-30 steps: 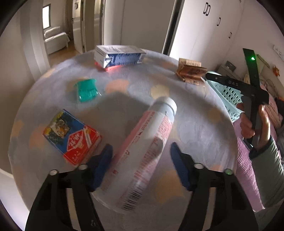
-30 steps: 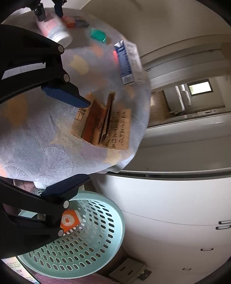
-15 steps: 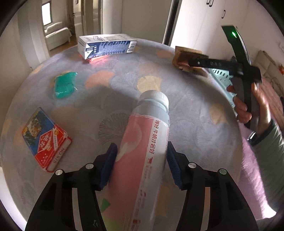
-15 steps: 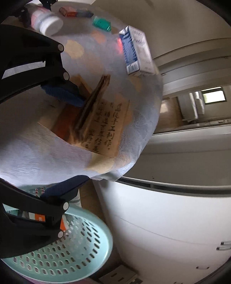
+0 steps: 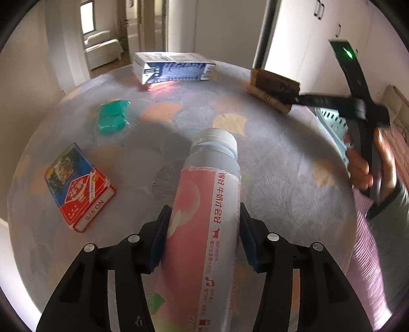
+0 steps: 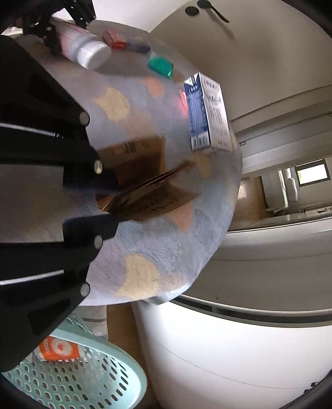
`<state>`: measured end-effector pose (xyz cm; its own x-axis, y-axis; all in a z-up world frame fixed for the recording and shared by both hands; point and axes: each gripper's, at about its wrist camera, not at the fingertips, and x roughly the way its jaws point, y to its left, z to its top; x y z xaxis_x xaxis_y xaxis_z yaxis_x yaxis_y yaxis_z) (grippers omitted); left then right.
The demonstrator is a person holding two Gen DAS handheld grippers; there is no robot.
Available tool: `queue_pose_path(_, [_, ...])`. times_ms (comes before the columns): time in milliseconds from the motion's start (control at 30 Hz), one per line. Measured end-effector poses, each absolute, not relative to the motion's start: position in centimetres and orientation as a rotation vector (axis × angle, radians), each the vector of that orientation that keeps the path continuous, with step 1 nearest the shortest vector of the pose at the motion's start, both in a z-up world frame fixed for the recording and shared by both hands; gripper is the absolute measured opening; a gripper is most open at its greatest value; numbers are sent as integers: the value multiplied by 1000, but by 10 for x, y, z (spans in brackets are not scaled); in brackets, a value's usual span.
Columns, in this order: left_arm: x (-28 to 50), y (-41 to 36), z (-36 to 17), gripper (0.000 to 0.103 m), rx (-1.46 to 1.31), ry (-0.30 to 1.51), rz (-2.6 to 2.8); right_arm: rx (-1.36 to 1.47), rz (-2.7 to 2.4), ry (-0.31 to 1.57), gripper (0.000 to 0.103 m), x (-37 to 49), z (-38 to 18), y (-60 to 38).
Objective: Collect trash
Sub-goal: 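Grasp the pink bottle with the left tool while the right tool grasps the brown paper packet, then carry bottle and packet over the teal basket and open both tools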
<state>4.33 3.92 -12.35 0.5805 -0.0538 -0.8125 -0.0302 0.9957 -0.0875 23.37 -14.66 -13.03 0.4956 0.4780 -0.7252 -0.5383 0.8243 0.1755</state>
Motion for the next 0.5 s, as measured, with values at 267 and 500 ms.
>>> queue_pose_path(267, [41, 40, -111, 47, -187, 897, -84, -39, 592, 794, 6, 193, -124, -158])
queue_pose_path(500, [46, 28, -96, 46, -210, 845, -146, -13, 547, 743, 6, 168, -108, -188])
